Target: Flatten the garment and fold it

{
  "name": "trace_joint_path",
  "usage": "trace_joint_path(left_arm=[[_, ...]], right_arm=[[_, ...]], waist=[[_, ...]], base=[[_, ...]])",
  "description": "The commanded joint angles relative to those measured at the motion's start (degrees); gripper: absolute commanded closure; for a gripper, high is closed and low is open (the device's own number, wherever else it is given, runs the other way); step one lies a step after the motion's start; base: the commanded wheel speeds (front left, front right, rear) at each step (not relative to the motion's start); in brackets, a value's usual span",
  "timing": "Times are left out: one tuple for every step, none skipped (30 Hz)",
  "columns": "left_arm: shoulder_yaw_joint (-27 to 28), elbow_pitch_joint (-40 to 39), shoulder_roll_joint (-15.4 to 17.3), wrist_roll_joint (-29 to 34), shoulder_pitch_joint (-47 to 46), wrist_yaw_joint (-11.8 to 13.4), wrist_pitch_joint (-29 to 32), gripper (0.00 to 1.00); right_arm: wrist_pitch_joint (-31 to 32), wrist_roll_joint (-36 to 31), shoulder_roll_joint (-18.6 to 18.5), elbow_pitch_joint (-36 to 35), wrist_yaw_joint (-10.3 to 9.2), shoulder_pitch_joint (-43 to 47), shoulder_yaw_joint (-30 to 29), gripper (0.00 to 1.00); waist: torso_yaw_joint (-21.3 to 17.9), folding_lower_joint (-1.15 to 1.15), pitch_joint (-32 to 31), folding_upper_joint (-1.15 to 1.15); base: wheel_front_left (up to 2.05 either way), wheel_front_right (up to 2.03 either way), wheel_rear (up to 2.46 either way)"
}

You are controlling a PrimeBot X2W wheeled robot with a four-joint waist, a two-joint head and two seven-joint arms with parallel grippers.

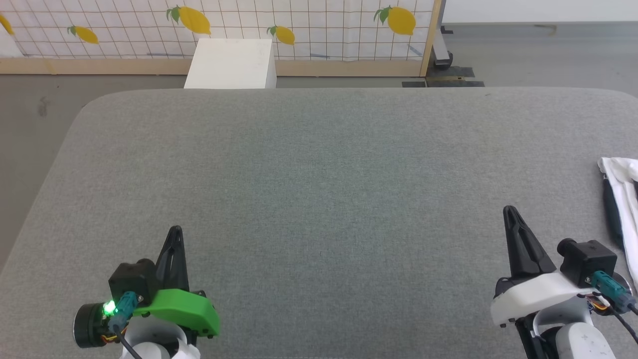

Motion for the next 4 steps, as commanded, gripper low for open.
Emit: trace_joint_path(left_arm=[[-0.1, -0.4, -0.2, 0.5, 0.8, 0.0, 0.4, 1.00], [-0.1, -0.5, -0.2, 0.6, 0.8, 0.0, 0.5, 1.00], [-0.1, -0.6, -0.2, 0.7, 0.9, 0.0, 0.6, 1.00], [-0.1, -0.7, -0.2, 0.7, 0.9, 0.0, 0.7, 1.00]], right_arm=[[0.5, -0.7, 0.0, -0.6, -0.03, 0.7, 0.2, 1.00], [0.6, -0.8, 0.0, -0.7, -0.03, 0.8, 0.2, 1.00], [0.7, -0.9, 0.0, -0.8, -0.03, 0.8, 0.2, 1.00], [0.8, -1.0, 0.0, -0.9, -0.03, 0.9, 0.3, 1.00]], waist=[[0.0, 0.00, 0.0, 0.00], [0.0, 0.00, 0.0, 0.00], [0.0, 0.00, 0.0, 0.00], [0.0, 0.00, 0.0, 0.00]], base=[[0.00, 0.00, 0.00], [0.00, 0.00, 0.00], [0.00, 0.00, 0.00], [0.00, 0.00, 0.00]])
